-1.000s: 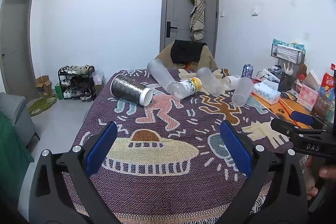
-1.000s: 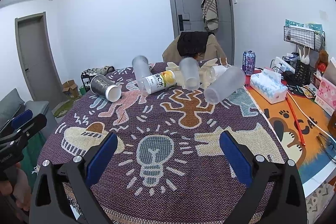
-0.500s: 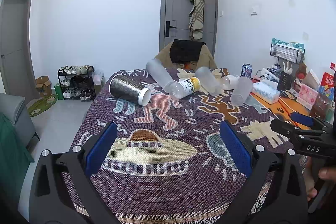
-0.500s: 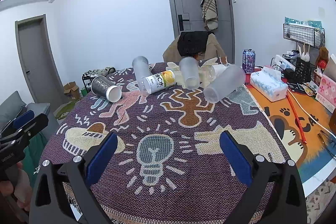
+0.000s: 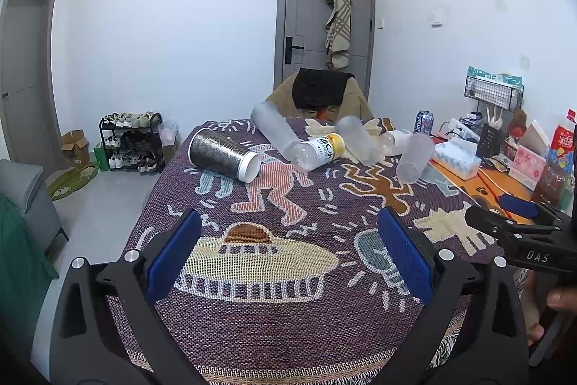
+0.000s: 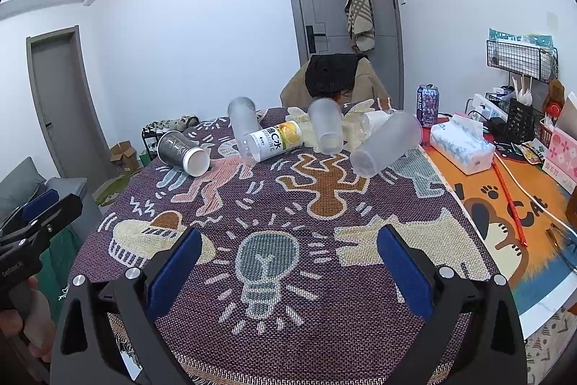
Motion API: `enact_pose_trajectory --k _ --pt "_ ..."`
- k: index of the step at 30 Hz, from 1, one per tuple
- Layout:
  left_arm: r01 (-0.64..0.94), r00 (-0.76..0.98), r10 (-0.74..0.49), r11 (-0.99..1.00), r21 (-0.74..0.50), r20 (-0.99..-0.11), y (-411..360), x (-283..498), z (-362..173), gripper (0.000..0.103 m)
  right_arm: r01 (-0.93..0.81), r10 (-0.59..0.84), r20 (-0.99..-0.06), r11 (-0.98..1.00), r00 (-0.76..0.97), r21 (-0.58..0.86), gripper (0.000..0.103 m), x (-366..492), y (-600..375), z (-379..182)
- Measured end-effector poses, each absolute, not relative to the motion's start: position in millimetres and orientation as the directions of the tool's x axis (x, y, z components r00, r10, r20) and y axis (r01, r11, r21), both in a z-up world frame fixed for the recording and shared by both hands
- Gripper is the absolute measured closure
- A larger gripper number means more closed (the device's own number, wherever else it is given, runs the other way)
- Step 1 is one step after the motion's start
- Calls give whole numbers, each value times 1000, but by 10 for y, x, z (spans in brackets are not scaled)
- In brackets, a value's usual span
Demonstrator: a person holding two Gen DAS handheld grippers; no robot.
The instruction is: Flip cup upright
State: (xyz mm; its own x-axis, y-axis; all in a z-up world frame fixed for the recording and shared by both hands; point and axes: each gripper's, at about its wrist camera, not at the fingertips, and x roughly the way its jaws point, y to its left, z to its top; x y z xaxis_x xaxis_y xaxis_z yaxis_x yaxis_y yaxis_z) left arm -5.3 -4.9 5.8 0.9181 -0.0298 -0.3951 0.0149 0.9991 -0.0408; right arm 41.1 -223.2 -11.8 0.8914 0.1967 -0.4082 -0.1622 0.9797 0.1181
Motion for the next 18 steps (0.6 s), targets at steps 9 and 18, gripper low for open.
enact_pose_trajectory --k 9,18 --pt "15 918 -30 999 -42 -396 -51 -50 62 6 -161 196 -409 980 891 118 7 413 -2233 -119" --pt "13 916 -30 999 -45 -400 -46 -25 73 6 -162 198 -419 980 886 120 7 474 -2232 -118"
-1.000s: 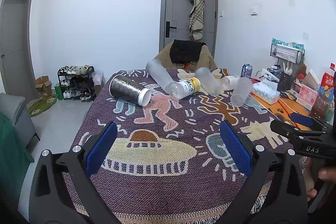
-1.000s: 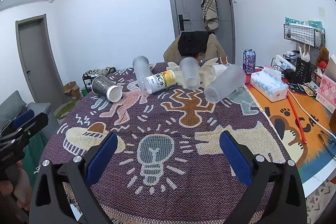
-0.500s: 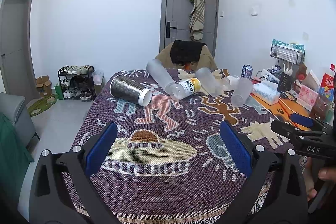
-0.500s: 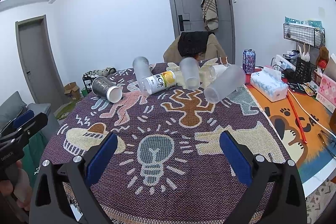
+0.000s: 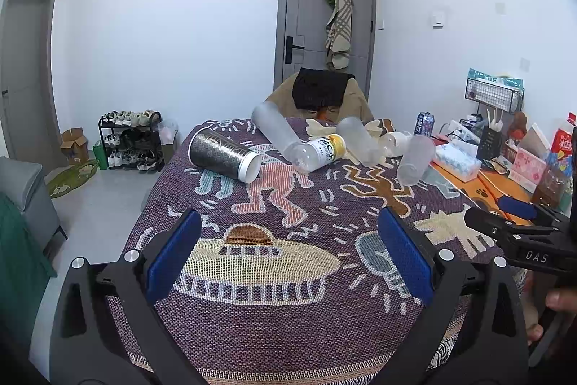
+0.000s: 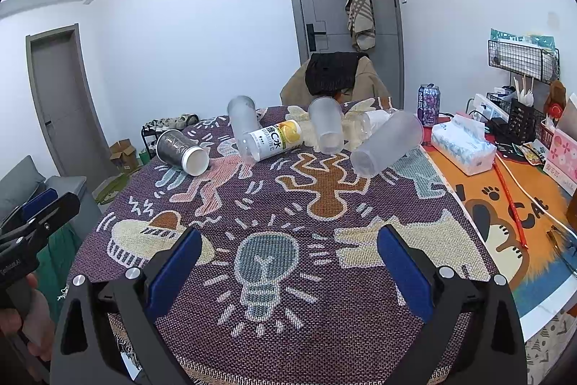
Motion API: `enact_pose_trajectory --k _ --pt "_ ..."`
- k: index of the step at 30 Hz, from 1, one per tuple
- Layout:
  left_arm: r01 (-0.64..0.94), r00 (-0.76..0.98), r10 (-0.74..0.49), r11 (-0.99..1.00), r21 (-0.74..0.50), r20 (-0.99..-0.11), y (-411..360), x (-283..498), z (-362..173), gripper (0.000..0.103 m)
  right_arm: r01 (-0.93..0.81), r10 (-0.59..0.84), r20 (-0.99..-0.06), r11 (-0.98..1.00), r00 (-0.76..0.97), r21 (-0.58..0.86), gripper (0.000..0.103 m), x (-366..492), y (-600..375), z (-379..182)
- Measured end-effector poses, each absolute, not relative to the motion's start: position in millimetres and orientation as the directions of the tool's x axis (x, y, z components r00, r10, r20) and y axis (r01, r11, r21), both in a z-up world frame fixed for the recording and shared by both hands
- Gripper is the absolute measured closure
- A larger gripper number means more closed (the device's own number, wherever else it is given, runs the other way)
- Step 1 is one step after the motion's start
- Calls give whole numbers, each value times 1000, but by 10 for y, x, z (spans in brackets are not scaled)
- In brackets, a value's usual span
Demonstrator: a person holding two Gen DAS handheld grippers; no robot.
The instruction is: Flip cup upright
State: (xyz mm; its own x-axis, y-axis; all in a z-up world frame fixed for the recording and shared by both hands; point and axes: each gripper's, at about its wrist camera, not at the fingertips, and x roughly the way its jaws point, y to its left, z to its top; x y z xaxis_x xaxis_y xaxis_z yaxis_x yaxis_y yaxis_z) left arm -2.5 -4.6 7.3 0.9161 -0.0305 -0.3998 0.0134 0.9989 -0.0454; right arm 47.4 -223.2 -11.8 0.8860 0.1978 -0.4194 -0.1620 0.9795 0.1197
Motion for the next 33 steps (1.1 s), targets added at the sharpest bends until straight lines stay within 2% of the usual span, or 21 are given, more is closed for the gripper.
enact_pose_trajectory --k 13,27,29,33 --pt "1 909 -33 997 -78 -415 63 325 136 6 -164 207 -443 977 873 135 8 882 -2330 -14" --pt "-44 905 -25 987 -152 -425 231 896 137 6 -212 246 -492 969 835 125 8 1757 -2410 254" --pt "-54 905 -19 986 -159 -425 247 967 135 6 -212 241 -507 971 828 114 9 1922 -2406 280" --pt "-74 907 -11 980 -184 -421 298 1095 101 6 -219 231 -545 972 806 89 17 2245 -2378 297"
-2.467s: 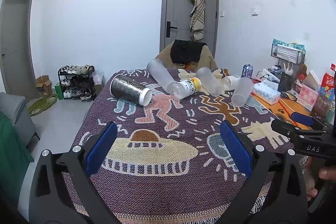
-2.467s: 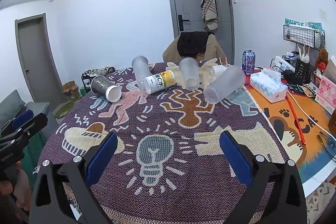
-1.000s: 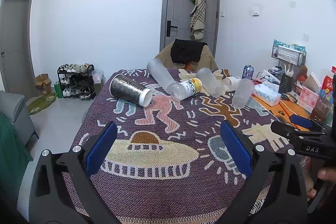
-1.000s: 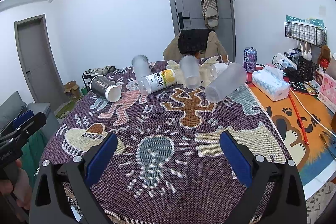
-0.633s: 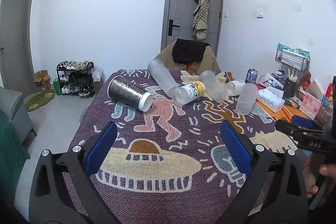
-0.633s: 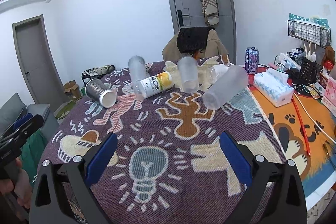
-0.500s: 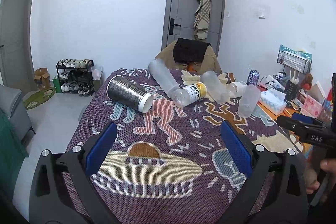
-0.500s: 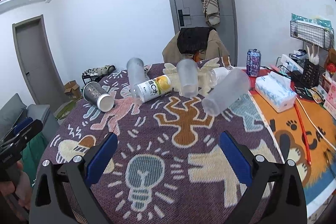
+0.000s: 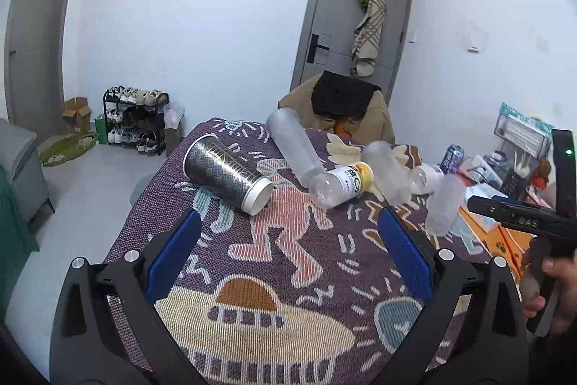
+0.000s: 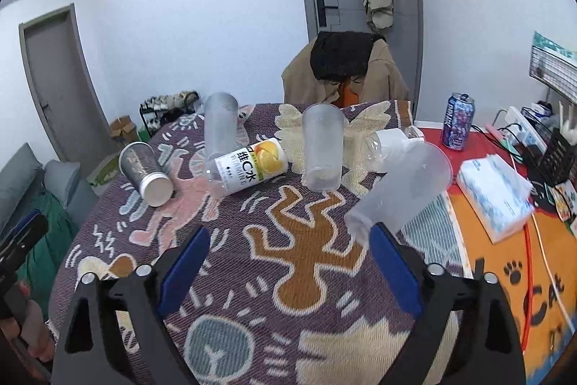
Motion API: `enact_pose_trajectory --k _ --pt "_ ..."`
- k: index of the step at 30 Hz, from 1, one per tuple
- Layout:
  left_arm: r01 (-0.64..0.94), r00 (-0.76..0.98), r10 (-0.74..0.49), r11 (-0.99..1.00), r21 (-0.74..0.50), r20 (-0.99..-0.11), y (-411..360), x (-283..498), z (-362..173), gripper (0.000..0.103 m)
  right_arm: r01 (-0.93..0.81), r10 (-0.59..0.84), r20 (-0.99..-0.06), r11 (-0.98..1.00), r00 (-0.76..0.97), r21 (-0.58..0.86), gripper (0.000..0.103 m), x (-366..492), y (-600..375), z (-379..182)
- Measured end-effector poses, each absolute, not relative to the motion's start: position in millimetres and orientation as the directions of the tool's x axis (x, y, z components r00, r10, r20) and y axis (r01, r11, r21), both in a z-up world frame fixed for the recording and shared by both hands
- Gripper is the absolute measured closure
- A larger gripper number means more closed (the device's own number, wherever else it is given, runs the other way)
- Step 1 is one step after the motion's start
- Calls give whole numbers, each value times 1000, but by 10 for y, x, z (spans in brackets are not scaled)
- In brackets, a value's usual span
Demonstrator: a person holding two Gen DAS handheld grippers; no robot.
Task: Flip cup upright
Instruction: 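Reach the right tool to the frosted HEYTEA cup and grasp it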
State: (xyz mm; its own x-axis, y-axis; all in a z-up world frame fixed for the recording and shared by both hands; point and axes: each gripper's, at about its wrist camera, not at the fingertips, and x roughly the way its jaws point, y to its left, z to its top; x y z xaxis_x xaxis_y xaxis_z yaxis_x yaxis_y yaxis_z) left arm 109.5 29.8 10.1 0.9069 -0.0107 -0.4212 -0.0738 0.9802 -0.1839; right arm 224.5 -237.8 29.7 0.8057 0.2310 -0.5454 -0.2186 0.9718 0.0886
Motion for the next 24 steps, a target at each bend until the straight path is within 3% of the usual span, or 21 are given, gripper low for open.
enact_pose_trajectory --k 7,24 --pt "-96 895 -4 975 -202 -445 324 1295 -14 6 -222 219 -610 972 762 72 28 2809 -2343 267" --pt "-212 861 34 931 -297 -507 762 1660 -354 6 -193 115 -741 981 661 -20 38 4121 -2017 -112"
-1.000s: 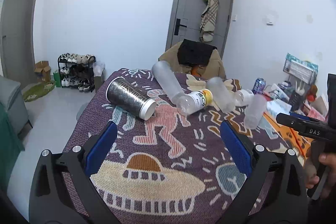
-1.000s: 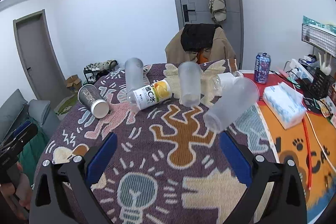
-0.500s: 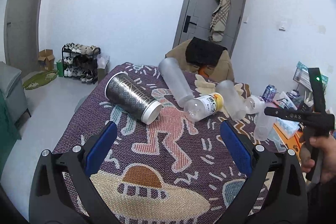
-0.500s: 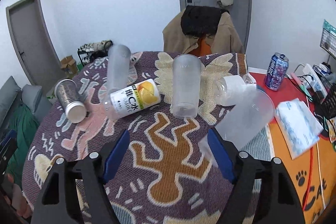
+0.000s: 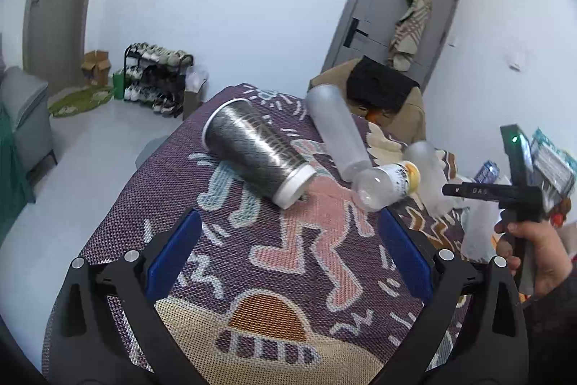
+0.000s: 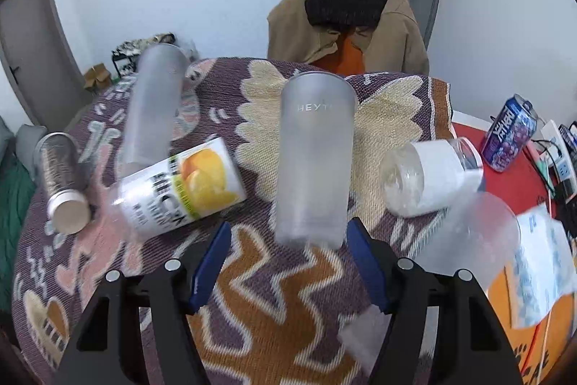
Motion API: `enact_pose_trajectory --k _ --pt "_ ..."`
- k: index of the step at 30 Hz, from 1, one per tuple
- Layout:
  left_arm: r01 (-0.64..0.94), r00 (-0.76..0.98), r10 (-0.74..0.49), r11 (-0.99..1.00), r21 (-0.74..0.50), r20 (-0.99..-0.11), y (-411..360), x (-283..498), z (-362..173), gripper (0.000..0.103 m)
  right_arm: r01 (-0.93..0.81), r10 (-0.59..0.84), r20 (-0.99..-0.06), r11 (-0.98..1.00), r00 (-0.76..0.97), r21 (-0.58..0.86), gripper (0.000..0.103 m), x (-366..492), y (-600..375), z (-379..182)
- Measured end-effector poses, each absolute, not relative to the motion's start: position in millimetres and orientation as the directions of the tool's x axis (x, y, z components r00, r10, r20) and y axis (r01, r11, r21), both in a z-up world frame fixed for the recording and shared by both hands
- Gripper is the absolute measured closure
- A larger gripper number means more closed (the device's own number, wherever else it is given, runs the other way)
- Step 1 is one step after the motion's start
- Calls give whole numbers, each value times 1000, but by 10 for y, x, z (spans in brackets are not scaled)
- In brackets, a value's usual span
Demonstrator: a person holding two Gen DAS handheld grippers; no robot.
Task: Flip cup upright
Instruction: 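Reach the right tool to the frosted HEYTEA cup and grasp it, then lift the frosted cup with the right tool and carry it toward the left tool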
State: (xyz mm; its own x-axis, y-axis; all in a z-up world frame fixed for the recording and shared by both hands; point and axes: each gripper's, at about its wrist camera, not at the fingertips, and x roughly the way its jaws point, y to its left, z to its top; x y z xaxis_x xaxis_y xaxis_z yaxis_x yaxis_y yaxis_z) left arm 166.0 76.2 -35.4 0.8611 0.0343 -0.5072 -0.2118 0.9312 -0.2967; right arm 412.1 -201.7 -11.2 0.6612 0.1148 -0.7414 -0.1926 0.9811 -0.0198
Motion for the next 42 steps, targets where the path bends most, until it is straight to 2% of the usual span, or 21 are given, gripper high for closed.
enact_pose_trajectory --k 6,10,15,32,42 --pt "-264 846 47 902 -341 -531 980 1689 -501 6 -164 46 -774 984 632 -75 38 4483 -1948 -263" --pt "-276 837 38 890 -362 -545 1064 1695 -583 6 -148 -1 -803 983 597 -111 43 4699 -1930 -426" --pt "-269 839 33 894 -360 -543 1071 1638 -577 6 -145 33 -790 987 612 -71 45 4713 -2002 -369" --pt "-209 859 1 913 -350 -511 903 1301 -332 6 -216 182 -691 976 699 39 45 3436 -2055 241" --pt "-175 858 -24 925 -337 -513 794 1114 -249 6 -249 282 -637 958 717 144 45 2576 -2063 302"
